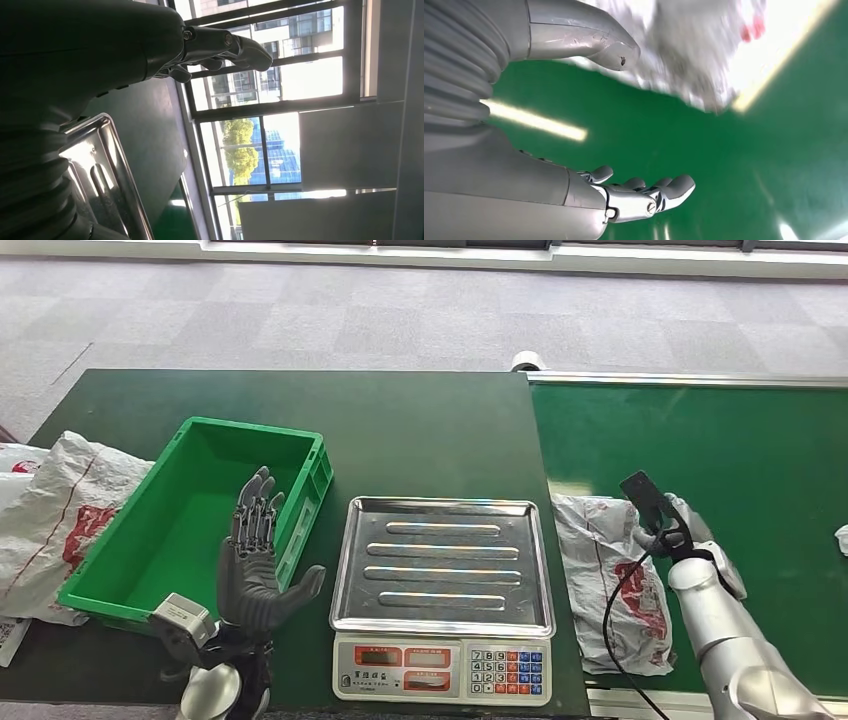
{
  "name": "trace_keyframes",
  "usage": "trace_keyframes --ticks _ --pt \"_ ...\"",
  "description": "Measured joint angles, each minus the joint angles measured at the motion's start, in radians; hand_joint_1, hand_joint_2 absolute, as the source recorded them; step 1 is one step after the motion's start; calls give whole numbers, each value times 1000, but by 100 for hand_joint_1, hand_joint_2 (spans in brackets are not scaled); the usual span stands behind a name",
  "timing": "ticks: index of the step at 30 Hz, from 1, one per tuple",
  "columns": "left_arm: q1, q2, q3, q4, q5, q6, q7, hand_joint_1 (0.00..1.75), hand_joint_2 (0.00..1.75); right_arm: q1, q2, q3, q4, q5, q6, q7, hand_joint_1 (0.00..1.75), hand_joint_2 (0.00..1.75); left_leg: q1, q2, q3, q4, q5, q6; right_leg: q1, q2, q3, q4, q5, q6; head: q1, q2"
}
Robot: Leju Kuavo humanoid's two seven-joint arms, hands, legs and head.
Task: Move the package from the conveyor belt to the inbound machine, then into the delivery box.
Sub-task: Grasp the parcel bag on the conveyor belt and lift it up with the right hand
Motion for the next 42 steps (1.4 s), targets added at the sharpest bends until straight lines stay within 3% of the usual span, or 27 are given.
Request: trace_keyframes --ticks 6,12,29,36,37,40,41,42 --pt "-27 -1 -9 25 7 6 0 0 175 1 79 56 97 49 98 23 0 175 0 0 0 0 1 -1 0 0 -1 1 0 0 0 0" --pt "-62 -7 -14 46 11 6 6 0 175 -20 107 112 144 101 257 24 0 175 0 1 1 0 1 -1 0 2 -1 1 0 0 0 0" --pt "-80 -14 -17 78 13 8 7 0 175 -42 118 190 173 128 264 33 0 175 0 2 2 0 1 -1 0 3 0 1 1 -1 0 0" --pt "-59 -15 -17 58 0 22 14 0 175 -28 121 242 164 138 256 -64 0 175 0 12 4 0 -1 -4 2 11 -1 1 2 -3 0 0" --pt "-57 -15 -17 55 -2 22 16 0 175 -23 120 251 160 129 263 -85 13 175 1 13 4 0 -1 -4 2 12 -2 1 2 -3 0 0" --pt "-55 -15 -16 51 -3 21 17 0 175 -8 116 274 150 110 267 -118 144 175 2 16 5 0 -2 -5 3 15 -2 1 3 -4 0 0" --pt "-54 -15 -16 48 -3 21 17 0 175 -4 115 279 148 104 265 -123 175 175 3 16 6 0 -2 -5 3 15 -2 1 3 -5 0 0" --pt "-51 -15 -16 45 -3 22 17 0 175 1 114 283 145 93 266 -132 175 175 4 16 6 0 -2 -6 4 15 -2 1 3 -5 0 0"
